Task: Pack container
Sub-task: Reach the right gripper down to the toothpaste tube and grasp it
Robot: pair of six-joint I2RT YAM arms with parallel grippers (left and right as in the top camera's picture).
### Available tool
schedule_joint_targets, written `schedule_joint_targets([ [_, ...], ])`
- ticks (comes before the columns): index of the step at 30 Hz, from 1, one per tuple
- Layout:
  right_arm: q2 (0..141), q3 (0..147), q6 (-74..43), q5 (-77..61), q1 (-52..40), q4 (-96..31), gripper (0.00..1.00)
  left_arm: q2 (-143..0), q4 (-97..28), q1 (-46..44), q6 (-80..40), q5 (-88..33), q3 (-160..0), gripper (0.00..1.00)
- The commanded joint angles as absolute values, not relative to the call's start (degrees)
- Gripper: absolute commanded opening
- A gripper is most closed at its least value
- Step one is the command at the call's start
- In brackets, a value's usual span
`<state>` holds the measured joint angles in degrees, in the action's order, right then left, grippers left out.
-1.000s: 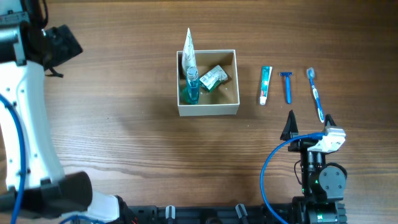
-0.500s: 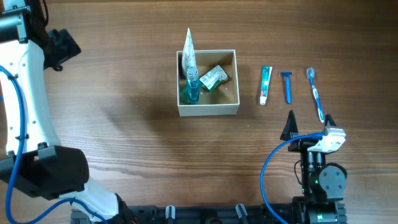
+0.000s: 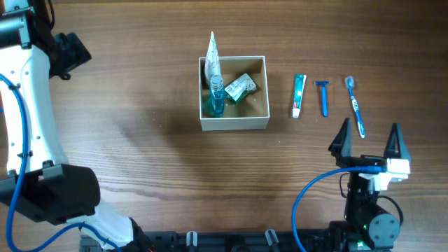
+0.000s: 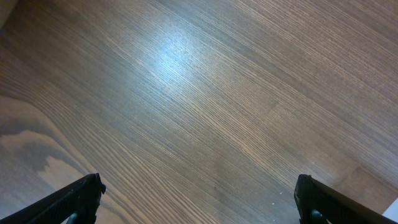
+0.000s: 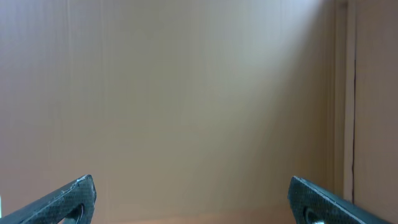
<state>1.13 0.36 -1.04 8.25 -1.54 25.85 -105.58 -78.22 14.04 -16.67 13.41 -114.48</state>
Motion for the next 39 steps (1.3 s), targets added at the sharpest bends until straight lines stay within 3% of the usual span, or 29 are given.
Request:
schedule_joint_targets([
  [1,0.9,0.4,-5.1,8.8,-1.3,30.3,1.0,-105.8,-78.1,14.3,-17.4,12.9,-114.3,1.0],
  [8,1.1,7.9,-9.0,4.1,-1.3,38.4,1.0,-105.8,-78.1,14.3,-17.4,12.9,-114.3,1.0],
  [13,6.2,22.2,-4.0,-2.3,-1.3,32.0,1.0,-105.8,-78.1,14.3,-17.4,12.9,-114.3,1.0],
  [19,27.8,47.4,-1.5,-8.8,-1.3,10.0,1.0,-105.8,-78.1,14.3,-17.3,12.9,-114.3,1.0],
  [25,56.5,76.0,3.0,-9.1,-1.3,-33.0,1.0,-105.8,-78.1,14.3,-17.4,12.9,-114.3,1.0],
  [27,64.4,81.3,2.6,-11.2,-1.3,-40.8,1.0,-105.8,-78.1,14.3,-17.4,12.9,-114.3,1.0],
  [39,97.4,83.9,-5.0,-15.0,-1.3,-50.6,1.0,-105.8,-78.1,14.3,-17.4,12.9,-114.3,1.0],
])
